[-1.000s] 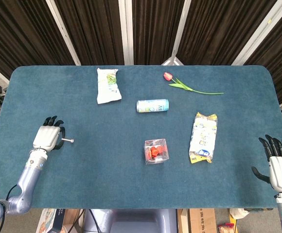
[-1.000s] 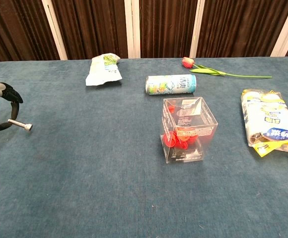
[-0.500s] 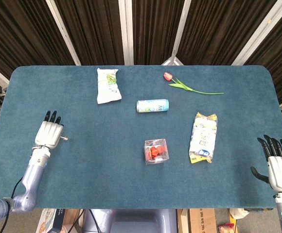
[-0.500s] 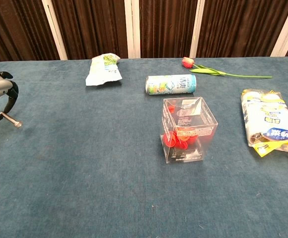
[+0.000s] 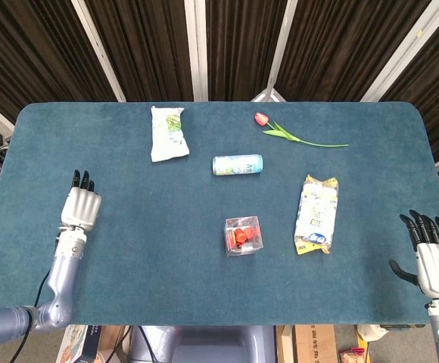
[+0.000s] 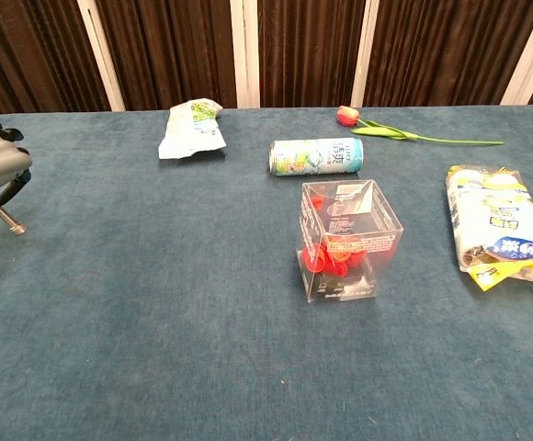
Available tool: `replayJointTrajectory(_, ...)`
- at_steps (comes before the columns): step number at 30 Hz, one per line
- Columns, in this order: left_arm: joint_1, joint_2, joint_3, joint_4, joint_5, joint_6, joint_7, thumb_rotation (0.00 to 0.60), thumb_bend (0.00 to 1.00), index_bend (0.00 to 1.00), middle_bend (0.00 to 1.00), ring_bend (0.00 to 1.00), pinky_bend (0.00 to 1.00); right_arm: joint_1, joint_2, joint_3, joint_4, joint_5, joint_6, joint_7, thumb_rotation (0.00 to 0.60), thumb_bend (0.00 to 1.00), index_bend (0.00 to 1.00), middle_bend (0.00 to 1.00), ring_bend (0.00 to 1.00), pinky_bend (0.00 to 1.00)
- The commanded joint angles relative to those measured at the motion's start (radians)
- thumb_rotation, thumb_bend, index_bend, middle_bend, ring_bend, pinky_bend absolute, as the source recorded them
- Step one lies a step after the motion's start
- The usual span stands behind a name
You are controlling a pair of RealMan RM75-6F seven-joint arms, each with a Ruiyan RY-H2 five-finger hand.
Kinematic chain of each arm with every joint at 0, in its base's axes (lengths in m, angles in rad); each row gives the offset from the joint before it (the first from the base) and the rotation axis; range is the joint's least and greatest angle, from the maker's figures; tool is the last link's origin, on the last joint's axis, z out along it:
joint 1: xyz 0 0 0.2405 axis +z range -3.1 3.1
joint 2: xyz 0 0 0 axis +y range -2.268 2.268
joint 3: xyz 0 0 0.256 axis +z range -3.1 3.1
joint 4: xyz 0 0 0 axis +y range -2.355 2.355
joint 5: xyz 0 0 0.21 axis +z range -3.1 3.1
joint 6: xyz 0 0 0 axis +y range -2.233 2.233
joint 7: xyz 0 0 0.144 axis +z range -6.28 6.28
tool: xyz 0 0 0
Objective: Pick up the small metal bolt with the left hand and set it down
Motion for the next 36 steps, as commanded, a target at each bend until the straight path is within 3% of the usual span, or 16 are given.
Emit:
replayJointTrajectory(1, -0.016, -0.023, 0.004, 0.016, -0.020, 0.013, 0.029, 0.600, 0.55, 0.56, 0.18, 0.00, 0.06, 0.000, 0.000, 0.000, 0.000, 0.000, 0.000, 0.000, 0.600, 0.23, 0.14, 0.10, 0.11, 0.02)
replayJointTrajectory(15, -0.041, -0.051, 0.014, 0.016, -0.074, 0.024, 0.079, 0.600, 0.55, 0.50, 0.17, 0.00, 0.06, -0.001, 0.004, 0.000, 0.000, -0.001, 0.000, 0.012, 0.600, 0.23, 0.14, 0.10, 0.11, 0.02)
replayJointTrajectory(27, -0.049, -0.038, 0.028, -0.018, -0.063, 0.036, 0.073, 0.600, 0.50, 0.15, 0.11, 0.00, 0.06, 0.000, 0.003, 0.000, 0.002, -0.002, -0.001, 0.014, 0.600, 0.23, 0.15, 0.10, 0.11, 0.02)
replayJointTrajectory(36, -0.047, 0.034, 0.011, -0.140, -0.087, 0.073, 0.060, 0.600, 0.46, 0.08, 0.08, 0.00, 0.06, 0.002, 0.002, -0.002, 0.002, -0.004, -0.004, 0.014, 0.600, 0.23, 0.15, 0.10, 0.11, 0.02)
